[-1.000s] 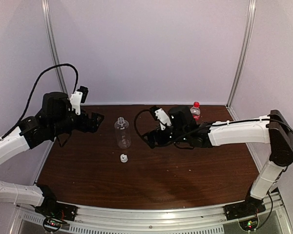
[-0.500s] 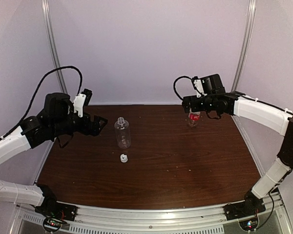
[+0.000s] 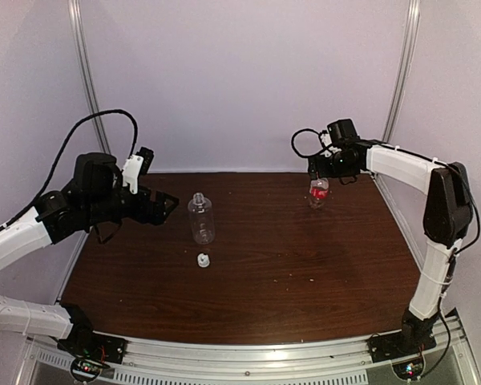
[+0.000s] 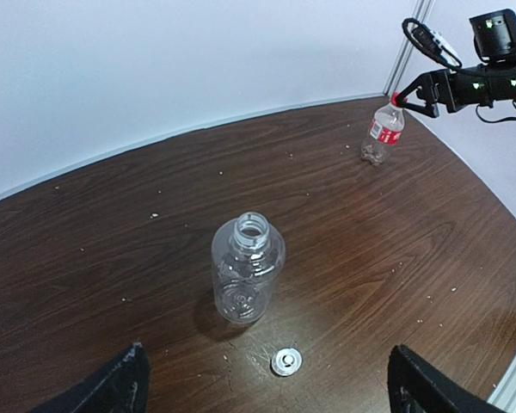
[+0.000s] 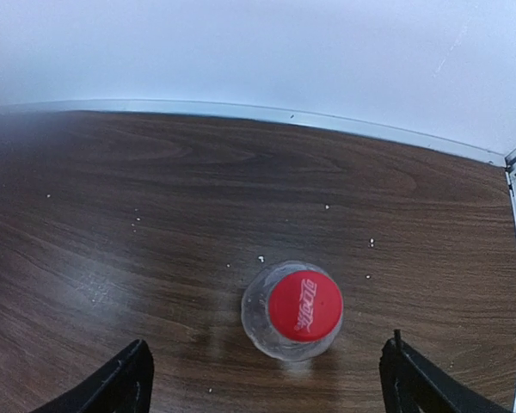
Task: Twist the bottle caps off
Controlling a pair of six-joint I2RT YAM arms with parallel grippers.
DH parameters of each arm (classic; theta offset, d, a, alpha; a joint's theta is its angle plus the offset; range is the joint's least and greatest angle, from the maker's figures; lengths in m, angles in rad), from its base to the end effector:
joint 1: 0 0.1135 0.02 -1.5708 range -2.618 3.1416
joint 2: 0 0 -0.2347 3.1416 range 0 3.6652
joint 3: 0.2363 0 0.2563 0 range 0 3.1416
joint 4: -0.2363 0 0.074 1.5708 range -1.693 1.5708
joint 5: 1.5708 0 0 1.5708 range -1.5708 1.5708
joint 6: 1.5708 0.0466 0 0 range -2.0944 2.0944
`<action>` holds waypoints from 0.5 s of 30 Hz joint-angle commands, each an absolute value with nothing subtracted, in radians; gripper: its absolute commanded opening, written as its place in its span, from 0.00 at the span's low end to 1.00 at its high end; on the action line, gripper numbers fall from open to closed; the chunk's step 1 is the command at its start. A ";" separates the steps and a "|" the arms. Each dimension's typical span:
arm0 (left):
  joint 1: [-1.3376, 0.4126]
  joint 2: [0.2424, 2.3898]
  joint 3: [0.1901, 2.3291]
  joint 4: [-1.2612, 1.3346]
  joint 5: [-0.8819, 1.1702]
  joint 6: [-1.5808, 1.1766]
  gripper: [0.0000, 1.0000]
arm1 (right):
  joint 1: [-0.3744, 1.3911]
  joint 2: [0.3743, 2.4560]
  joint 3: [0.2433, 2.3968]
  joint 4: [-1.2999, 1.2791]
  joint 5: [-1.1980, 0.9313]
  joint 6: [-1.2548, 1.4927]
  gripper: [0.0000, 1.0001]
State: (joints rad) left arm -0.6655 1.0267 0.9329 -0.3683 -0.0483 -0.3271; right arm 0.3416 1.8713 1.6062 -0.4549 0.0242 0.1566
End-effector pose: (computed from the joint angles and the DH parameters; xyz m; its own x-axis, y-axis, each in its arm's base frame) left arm 0.2060 -0.1588 0.2970 -0.5193 -0.0003 -0.8546 0.4392 0.8577 -0.2672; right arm 0.4115 0.1451 0.2508 -0.6632 -0.0703 -0.7451 -0.2170 0.9709 0.1015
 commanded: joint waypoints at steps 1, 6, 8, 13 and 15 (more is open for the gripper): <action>-0.663 1.023 0.953 -0.336 -0.037 -0.324 0.98 | 0.320 1.927 1.681 -0.493 0.002 0.142 0.89; -0.663 1.019 0.948 -0.335 -0.032 -0.323 0.98 | 0.303 1.982 1.723 -0.500 0.004 0.131 0.82; -0.663 1.017 0.948 -0.335 -0.033 -0.321 0.98 | 0.296 2.000 1.735 -0.500 0.002 0.130 0.79; -0.662 1.017 0.949 -0.337 -0.036 -0.319 0.98 | 0.283 2.039 1.770 -0.509 -0.035 0.118 0.70; -0.663 1.018 0.951 -0.337 -0.036 -0.320 0.98 | 0.282 2.043 1.771 -0.500 -0.037 0.113 0.66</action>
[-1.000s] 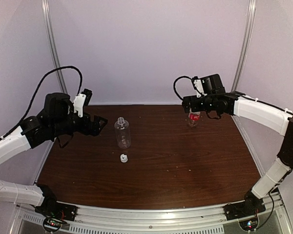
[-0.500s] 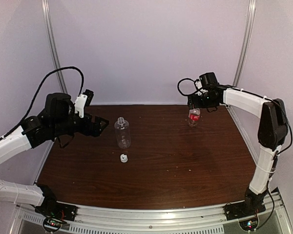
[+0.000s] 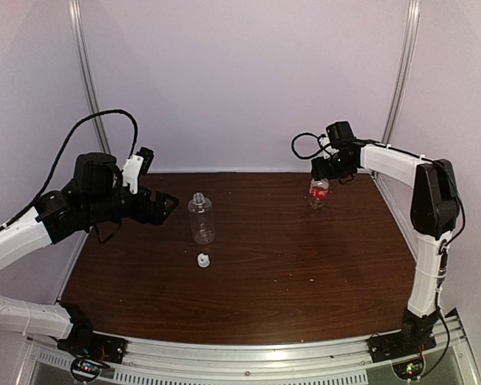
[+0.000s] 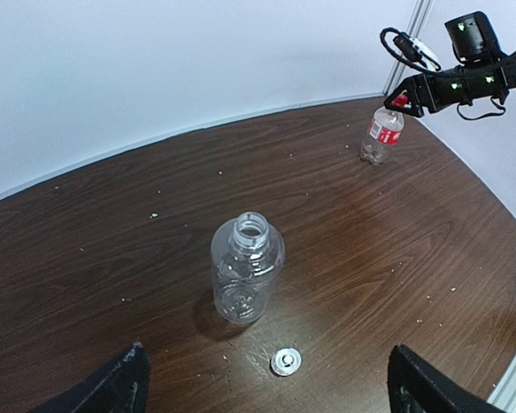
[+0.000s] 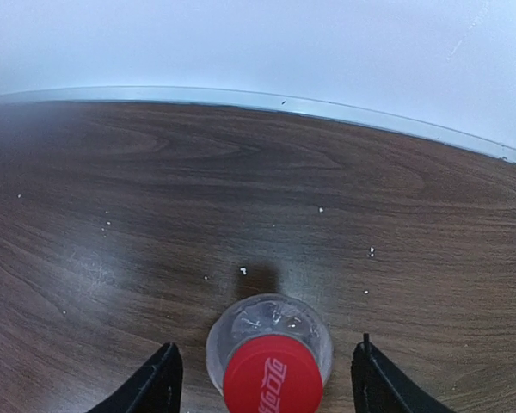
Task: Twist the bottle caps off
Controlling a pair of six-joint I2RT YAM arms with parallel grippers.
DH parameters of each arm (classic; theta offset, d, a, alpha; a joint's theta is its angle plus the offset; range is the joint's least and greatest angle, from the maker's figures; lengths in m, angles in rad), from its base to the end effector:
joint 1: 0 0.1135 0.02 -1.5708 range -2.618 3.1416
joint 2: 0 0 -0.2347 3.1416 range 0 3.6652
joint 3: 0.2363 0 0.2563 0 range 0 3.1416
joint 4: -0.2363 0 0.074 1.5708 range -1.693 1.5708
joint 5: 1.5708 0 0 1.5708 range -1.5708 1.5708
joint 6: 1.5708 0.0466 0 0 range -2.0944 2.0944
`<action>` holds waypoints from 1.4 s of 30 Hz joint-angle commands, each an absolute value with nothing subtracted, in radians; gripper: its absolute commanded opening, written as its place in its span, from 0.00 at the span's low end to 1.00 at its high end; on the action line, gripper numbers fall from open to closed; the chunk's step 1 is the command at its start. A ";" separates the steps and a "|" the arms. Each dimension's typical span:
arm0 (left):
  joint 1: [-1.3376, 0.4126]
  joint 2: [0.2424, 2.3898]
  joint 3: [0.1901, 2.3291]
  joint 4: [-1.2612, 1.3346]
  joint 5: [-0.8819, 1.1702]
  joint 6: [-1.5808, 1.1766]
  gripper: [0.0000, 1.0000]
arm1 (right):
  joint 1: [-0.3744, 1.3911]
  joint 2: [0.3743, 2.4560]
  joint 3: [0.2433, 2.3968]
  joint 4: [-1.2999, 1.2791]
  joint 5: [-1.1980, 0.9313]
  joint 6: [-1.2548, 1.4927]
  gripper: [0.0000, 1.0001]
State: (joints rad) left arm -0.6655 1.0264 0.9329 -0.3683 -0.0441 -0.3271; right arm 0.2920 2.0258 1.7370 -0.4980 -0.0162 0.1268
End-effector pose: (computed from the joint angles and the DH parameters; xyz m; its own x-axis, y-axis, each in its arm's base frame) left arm 0.2058 -0.1590 0.2970 -0.5201 0.0002 -0.8541 0.4421 0.8556 -0.2690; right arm 0.4444 0.1344 0.2255 -0.7105 -0.0815 -0.6990 -0.2106 0.9724 0.1007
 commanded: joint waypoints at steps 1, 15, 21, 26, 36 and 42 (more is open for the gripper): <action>-0.663 1.018 0.951 -0.335 -0.036 -0.318 0.98 | 0.281 2.045 1.773 -0.499 -0.038 0.111 0.64; -0.663 1.014 0.954 -0.347 -0.048 -0.310 0.98 | 0.274 2.053 1.786 -0.504 -0.064 0.101 0.31; -0.663 0.992 0.963 -0.345 -0.023 -0.304 0.98 | 0.276 1.976 1.747 -0.499 -0.091 0.100 0.15; -0.663 0.923 0.913 -0.278 -0.004 -0.320 0.98 | 0.283 1.875 1.668 -0.491 -0.130 0.102 0.06; -0.663 0.939 0.947 -0.277 0.146 -0.342 0.97 | 0.370 1.634 1.511 -0.520 -0.259 0.101 0.01; -0.672 0.968 0.935 -0.230 0.184 -0.347 0.98 | 0.456 1.529 1.465 -0.550 -0.321 0.103 0.01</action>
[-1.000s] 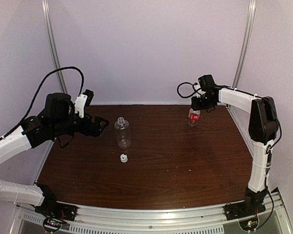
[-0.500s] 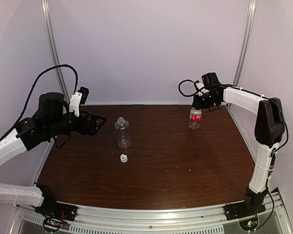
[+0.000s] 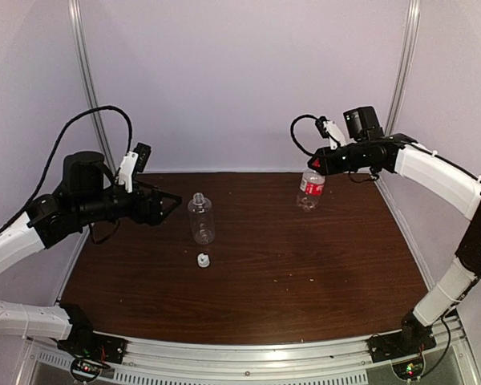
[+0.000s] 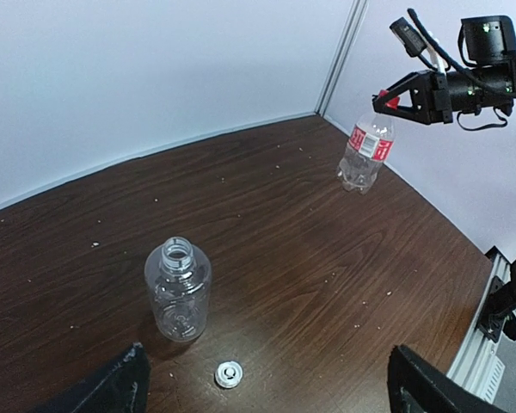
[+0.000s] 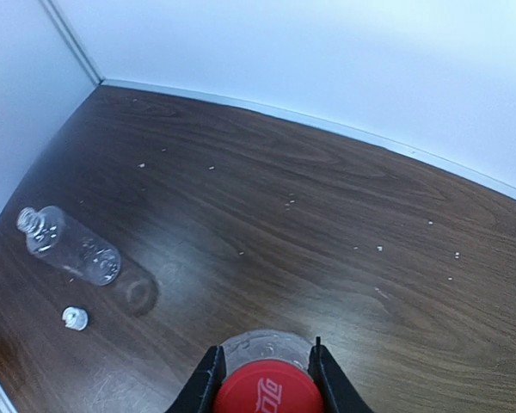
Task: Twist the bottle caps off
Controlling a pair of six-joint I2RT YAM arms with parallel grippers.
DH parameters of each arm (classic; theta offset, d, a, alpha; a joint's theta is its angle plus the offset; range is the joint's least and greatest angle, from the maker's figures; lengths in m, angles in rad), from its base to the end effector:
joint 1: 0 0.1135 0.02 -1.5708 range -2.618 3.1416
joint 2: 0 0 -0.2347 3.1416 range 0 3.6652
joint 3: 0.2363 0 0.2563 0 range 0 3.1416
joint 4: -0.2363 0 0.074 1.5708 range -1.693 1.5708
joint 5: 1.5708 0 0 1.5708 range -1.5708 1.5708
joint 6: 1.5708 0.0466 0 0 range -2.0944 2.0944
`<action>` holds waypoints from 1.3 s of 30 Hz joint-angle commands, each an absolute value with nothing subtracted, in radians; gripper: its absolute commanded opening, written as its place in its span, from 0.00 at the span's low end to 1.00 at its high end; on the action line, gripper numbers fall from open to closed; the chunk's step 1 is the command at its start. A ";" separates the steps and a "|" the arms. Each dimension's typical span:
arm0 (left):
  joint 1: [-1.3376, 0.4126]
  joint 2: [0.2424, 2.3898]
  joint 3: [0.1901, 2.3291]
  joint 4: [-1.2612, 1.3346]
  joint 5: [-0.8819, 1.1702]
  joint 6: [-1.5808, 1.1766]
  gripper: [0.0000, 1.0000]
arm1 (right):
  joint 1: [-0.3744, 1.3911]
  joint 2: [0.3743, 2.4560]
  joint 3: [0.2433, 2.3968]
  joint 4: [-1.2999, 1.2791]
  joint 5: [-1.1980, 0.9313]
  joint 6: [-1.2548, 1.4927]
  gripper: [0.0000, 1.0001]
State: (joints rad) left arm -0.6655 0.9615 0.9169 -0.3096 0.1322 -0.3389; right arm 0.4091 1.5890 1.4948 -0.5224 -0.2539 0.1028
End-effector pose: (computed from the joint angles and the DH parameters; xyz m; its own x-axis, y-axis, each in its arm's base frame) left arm 0.1929 -0.1592 0.3131 -0.4931 -0.0319 -0.8694 0.5783 0.7346 -0.3549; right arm 0.3395 0.1600 0.3156 -0.5866 -0.1460 -0.7966 -0.5156 0.8259 0.2282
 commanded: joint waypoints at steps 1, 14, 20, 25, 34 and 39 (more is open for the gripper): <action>-0.675 0.970 0.930 -0.216 0.187 -0.346 0.98 | 0.470 1.515 1.460 -0.552 -0.333 0.107 0.01; -0.789 1.120 0.942 -0.063 0.341 -0.305 0.98 | 0.672 1.410 1.420 -0.466 -0.511 0.162 0.00; -0.884 1.208 0.973 -0.009 0.340 -0.274 0.98 | 0.743 1.408 1.390 -0.367 -0.603 0.202 0.00; -0.910 1.277 0.972 0.089 0.393 -0.300 0.98 | 0.785 1.418 1.369 -0.281 -0.656 0.243 0.00; -0.929 1.354 0.960 0.246 0.476 -0.337 0.98 | 0.819 1.430 1.343 -0.190 -0.736 0.294 0.00; -0.939 1.377 0.967 0.269 0.510 -0.340 0.91 | 0.823 1.444 1.340 -0.162 -0.774 0.319 0.00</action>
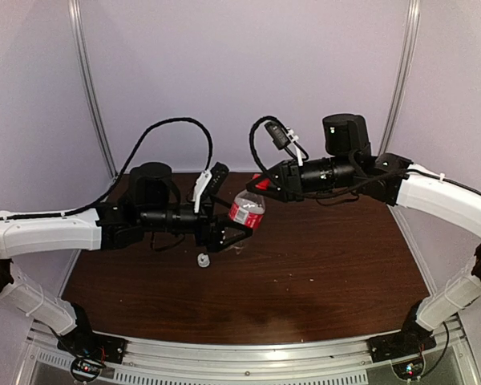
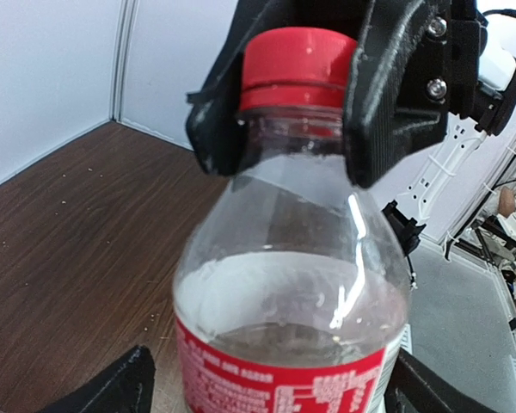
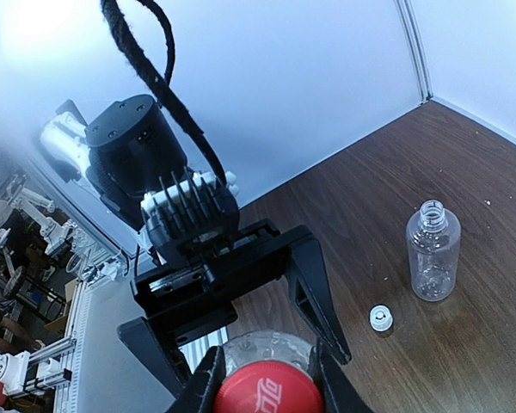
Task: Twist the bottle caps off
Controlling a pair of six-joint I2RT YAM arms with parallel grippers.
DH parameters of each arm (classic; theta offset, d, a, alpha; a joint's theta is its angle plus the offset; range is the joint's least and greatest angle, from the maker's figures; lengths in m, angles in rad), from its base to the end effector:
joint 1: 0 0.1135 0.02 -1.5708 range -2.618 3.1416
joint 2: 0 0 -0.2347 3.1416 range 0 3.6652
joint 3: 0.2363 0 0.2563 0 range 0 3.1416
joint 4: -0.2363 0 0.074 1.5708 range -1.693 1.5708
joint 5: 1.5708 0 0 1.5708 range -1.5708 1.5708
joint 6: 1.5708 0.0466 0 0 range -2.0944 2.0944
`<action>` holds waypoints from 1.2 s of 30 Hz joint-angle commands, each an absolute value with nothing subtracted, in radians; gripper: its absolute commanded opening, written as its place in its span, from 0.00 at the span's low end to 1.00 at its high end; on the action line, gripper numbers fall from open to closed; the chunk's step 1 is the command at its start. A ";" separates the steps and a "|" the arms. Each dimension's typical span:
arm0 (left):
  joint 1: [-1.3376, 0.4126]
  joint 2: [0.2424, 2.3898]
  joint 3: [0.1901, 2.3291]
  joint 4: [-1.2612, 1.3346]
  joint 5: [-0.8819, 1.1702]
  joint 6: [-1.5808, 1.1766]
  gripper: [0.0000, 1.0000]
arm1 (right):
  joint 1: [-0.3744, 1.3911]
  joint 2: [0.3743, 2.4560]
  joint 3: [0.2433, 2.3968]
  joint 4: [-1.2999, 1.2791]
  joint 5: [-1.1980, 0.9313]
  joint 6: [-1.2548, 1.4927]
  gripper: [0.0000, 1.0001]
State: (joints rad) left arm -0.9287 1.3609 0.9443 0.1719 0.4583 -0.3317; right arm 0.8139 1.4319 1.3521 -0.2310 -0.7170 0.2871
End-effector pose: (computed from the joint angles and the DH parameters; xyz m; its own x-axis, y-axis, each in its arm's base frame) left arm 0.1845 -0.2811 0.2690 -0.4548 0.1205 -0.8824 0.8749 0.2460 -0.4173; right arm 0.2143 0.2715 0.3525 -0.4782 -0.1954 -0.8562 -0.8781 0.1232 0.4623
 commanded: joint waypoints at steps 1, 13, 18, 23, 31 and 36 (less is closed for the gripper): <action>-0.939 1.378 0.964 0.276 0.515 -0.340 0.89 | 0.823 1.446 1.338 -0.159 -0.779 0.319 0.00; -0.940 1.390 0.966 0.271 0.542 -0.327 0.63 | 0.825 1.464 1.336 -0.126 -0.805 0.338 0.03; -0.940 1.371 0.954 0.266 0.503 -0.324 0.51 | 0.825 1.458 1.328 -0.125 -0.761 0.347 0.28; -0.940 1.352 0.930 0.284 0.458 -0.333 0.44 | 0.825 1.424 1.287 -0.084 -0.691 0.369 0.60; -0.940 1.367 0.909 0.320 0.431 -0.374 0.43 | 0.831 1.355 1.248 -0.044 -0.586 0.413 0.80; -0.941 1.379 0.899 0.350 0.420 -0.401 0.43 | 0.836 1.318 1.212 0.020 -0.514 0.463 0.80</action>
